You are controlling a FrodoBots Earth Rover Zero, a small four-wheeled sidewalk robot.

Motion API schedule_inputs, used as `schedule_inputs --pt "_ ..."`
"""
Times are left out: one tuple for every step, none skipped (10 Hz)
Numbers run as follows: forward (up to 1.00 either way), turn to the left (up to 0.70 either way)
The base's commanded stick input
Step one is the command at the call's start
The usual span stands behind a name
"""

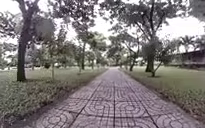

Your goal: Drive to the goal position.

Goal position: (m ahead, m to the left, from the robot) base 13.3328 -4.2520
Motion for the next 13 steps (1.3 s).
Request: schedule_inputs --pt "0.50 0.00" --pt "0.50 -0.12" --pt "0.50 -0.14" --pt "0.50 0.00" --pt "0.50 0.00" --pt "0.50 0.00" --pt "0.50 0.00" --pt "0.50 0.00" --pt "0.50 0.00" --pt "0.50 0.00" --pt "0.50 0.00" --pt "0.50 0.00" --pt "0.50 0.00"
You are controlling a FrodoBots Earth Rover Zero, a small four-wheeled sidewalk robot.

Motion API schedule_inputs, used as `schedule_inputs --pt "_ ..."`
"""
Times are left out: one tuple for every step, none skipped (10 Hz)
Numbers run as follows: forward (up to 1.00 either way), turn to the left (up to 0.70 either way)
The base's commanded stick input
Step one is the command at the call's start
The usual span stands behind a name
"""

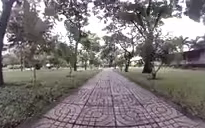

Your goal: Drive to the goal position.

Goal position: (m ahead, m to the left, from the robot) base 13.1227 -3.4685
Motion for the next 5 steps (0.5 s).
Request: schedule_inputs --pt "0.50 0.00" --pt "0.50 0.00" --pt "0.50 0.00" --pt "0.50 0.00" --pt "0.50 0.00"
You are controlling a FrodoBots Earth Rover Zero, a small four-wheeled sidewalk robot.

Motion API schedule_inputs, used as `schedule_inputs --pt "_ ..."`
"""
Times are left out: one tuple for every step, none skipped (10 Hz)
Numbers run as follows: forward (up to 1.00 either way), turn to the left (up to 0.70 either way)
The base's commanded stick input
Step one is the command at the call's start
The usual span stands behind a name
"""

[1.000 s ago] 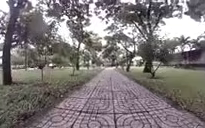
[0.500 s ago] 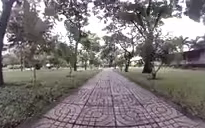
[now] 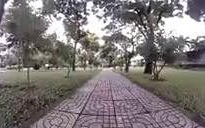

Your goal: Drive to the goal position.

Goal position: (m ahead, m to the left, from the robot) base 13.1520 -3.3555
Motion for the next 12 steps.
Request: schedule_inputs --pt "0.50 0.00" --pt "0.50 0.00" --pt "0.50 0.00" --pt "0.50 0.00" --pt "0.50 0.00" --pt "0.50 0.00" --pt "0.50 0.00" --pt "0.50 0.00" --pt "0.50 0.00" --pt "0.50 0.00" --pt "0.50 0.00" --pt "0.50 0.00"
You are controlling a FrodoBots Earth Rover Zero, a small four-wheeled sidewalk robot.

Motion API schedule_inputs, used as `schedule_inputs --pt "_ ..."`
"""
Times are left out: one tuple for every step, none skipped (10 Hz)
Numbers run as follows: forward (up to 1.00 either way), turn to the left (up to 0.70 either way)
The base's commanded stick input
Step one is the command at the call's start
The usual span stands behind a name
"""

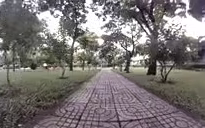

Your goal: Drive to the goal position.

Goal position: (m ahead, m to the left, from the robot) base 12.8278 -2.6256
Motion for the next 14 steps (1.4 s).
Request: schedule_inputs --pt "0.50 0.00" --pt "0.50 0.00" --pt "0.50 0.00" --pt "0.50 0.00" --pt "0.50 0.00" --pt "0.50 0.00" --pt "0.50 0.00" --pt "0.50 0.00" --pt "0.50 0.00" --pt "0.50 0.00" --pt "0.50 0.00" --pt "0.50 0.00" --pt "0.50 0.00" --pt "0.50 0.00"
